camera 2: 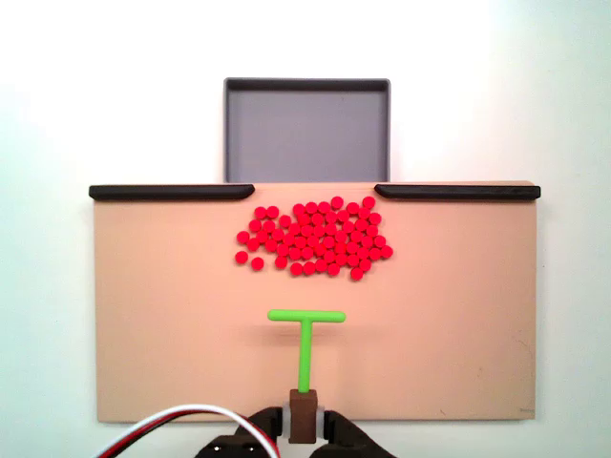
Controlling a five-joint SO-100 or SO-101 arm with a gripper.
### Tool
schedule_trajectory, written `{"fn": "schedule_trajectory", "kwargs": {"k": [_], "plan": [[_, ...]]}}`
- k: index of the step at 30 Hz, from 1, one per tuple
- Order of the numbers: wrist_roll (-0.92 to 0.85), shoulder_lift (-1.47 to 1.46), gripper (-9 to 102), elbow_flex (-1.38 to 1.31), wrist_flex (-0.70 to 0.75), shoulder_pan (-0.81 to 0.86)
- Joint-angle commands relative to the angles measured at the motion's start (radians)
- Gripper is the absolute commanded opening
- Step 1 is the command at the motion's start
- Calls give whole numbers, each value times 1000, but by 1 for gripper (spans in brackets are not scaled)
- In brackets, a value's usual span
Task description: Grasp a green tool by the dark brown handle.
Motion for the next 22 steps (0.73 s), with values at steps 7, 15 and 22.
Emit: {"fn": "schedule_trajectory", "kwargs": {"k": [7,15,22], "plan": [[3,31,0,-5,0,8],[14,40,0,-5,0,-11],[25,34,0,-5,0,-14]]}}
